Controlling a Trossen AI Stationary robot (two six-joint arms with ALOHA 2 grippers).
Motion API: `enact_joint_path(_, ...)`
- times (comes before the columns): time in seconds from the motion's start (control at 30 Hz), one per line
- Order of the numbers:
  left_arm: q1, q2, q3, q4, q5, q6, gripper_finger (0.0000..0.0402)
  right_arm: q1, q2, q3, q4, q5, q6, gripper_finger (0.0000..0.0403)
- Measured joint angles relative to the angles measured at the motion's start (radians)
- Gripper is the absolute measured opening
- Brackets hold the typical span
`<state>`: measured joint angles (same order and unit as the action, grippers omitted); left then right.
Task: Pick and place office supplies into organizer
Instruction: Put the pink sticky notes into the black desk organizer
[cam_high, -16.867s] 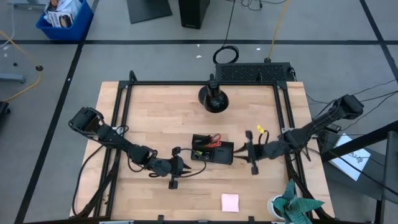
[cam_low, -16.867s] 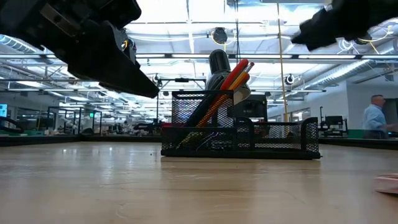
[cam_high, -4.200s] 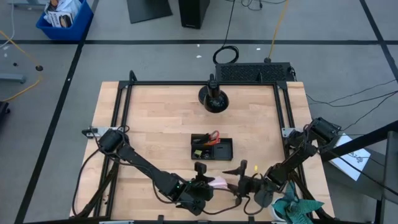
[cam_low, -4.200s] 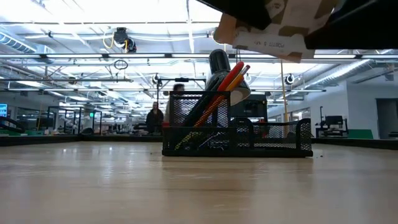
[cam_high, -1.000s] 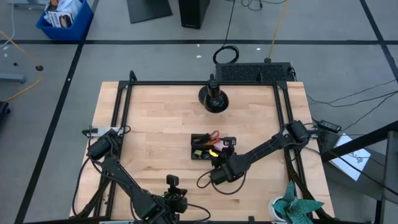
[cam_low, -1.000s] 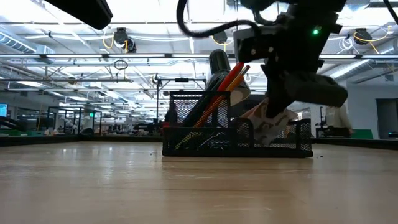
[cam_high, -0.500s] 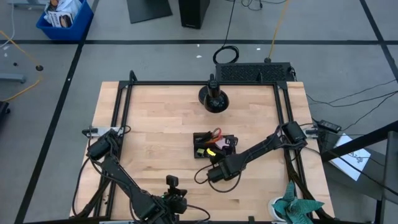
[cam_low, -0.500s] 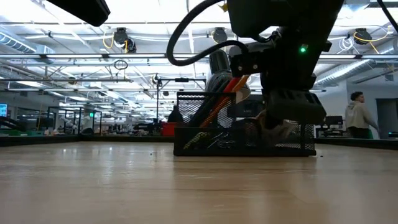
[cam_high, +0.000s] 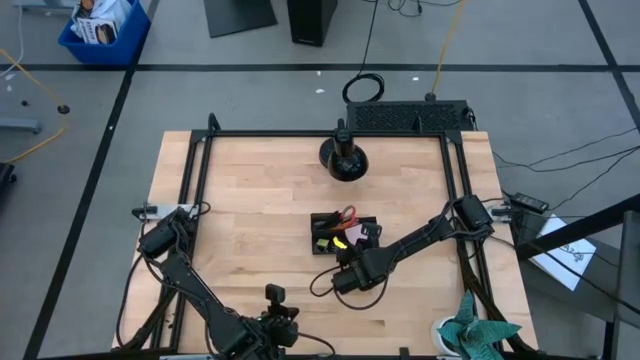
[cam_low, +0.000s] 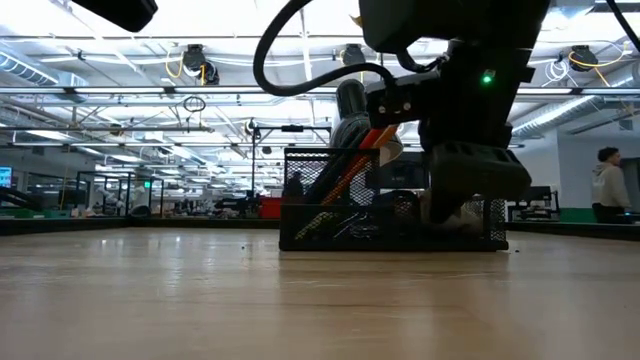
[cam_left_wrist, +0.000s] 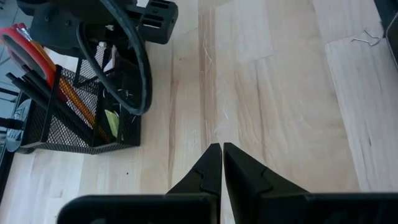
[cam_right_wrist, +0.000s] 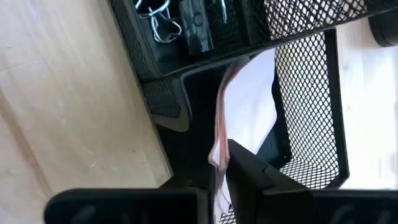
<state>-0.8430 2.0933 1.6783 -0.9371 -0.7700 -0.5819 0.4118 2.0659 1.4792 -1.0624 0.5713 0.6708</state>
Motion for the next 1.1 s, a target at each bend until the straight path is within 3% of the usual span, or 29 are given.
enact_joint_path(0.3,0.0,0.0,0.0,0.0,0.0,-0.003,0.0021,0.0,0.0,0.0,0.047,-0.074,-0.048,0.0071)
enact_joint_path(0.67,0.0,0.0,0.0,0.0,0.0,-0.003,0.0021,-0.005,0.0,0.0,0.03,-0.079,-0.005,0.0129)
enact_joint_path(1.1,0.0,0.0,0.0,0.001,0.0,-0.003,0.0021,-0.005,-0.001,0.0,0.03,-0.105,-0.003,0.0141)
